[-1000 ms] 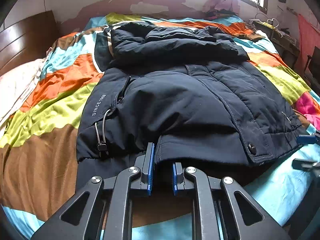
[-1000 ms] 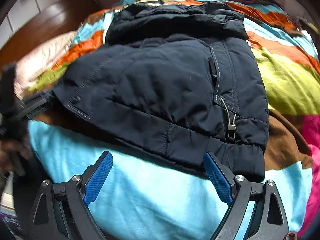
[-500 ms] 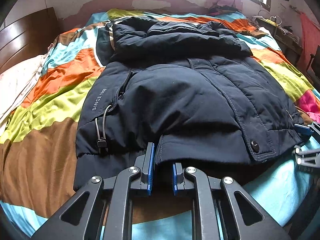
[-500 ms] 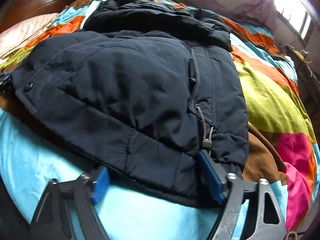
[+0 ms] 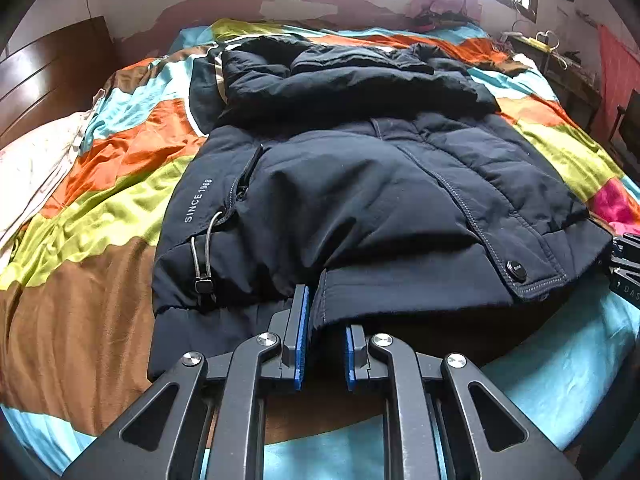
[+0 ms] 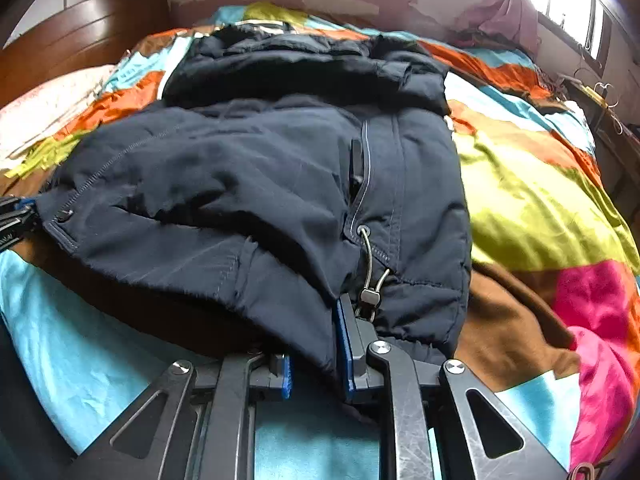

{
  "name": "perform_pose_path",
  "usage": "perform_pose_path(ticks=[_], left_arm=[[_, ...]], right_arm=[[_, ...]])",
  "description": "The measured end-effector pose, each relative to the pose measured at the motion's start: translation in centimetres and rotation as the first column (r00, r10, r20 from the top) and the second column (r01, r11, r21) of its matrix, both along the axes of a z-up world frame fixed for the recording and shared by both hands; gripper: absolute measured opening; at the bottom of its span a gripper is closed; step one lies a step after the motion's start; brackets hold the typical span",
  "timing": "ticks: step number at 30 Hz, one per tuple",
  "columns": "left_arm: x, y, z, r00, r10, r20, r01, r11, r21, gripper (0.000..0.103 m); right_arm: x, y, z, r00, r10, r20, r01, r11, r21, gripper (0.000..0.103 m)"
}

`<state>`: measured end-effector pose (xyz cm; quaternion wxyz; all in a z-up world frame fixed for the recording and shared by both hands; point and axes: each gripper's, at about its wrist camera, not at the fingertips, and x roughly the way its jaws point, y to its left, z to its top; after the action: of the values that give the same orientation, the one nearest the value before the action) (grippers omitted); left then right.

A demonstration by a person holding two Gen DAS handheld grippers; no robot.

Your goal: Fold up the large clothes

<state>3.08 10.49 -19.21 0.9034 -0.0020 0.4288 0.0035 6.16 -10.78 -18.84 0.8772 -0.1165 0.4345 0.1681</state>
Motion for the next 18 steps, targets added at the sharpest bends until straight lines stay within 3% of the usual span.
perform_pose_path(ticks=[18], left_arm=[[2.0,0.4,5.6,0.998,-0.013,0.058,0.013,1.000,-0.004,0.009]], right_arm=[[1.3,0.0,6.8,0.989,0.052,0.140,-0.057,0.998,0.032,0.013]])
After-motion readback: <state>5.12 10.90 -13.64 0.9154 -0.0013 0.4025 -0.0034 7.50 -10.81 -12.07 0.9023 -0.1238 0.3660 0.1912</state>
